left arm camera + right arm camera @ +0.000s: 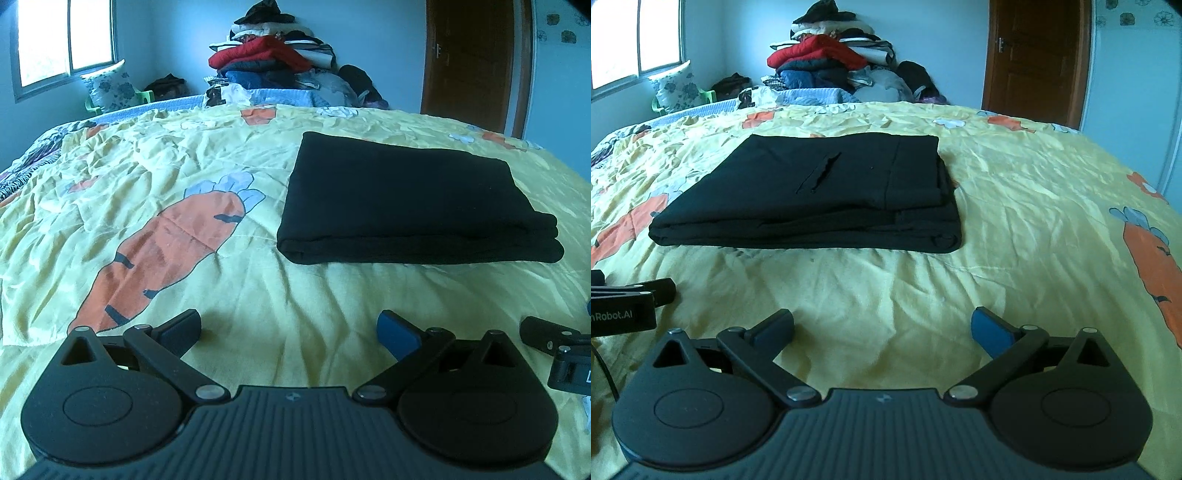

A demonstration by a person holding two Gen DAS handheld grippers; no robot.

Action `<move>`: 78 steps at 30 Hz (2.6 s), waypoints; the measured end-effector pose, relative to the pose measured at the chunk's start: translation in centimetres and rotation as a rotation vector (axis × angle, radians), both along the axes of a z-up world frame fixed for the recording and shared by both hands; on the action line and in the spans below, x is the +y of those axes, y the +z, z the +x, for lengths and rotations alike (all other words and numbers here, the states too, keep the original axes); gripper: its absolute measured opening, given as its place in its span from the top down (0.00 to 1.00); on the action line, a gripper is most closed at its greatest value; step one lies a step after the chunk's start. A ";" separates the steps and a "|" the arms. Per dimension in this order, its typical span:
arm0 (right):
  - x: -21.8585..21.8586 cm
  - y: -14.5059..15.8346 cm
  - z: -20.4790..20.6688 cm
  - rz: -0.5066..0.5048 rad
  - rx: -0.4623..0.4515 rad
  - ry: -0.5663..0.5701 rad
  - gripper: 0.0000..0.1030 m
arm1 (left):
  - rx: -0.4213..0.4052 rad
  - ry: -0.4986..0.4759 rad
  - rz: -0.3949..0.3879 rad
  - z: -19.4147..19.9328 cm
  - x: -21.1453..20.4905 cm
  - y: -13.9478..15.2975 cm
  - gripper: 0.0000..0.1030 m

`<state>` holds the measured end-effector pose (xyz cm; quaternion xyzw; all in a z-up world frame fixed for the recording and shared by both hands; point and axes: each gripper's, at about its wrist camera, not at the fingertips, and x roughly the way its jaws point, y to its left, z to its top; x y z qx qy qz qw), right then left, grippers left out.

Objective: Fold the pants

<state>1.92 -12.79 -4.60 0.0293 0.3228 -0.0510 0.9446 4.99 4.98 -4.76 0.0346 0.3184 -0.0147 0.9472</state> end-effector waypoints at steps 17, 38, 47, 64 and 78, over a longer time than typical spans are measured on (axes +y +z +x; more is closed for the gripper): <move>0.0 0.0 0.0 -0.001 -0.002 -0.001 0.00 | -0.028 0.004 0.053 -0.3 -0.7 0.0 0.00; 0.1 0.0 0.0 -0.001 -0.002 -0.002 0.00 | -0.002 0.021 -0.008 -0.1 0.1 -0.2 0.00; 0.2 0.0 0.0 -0.002 -0.001 -0.005 0.00 | -0.001 0.028 -0.010 0.0 0.1 -0.2 0.00; 0.2 -0.1 0.0 -0.002 -0.001 -0.004 0.00 | 0.004 0.025 -0.026 0.0 0.2 -0.2 0.00; 0.2 0.0 0.0 -0.002 -0.001 -0.004 0.00 | 0.005 0.025 -0.028 0.0 0.2 -0.3 0.00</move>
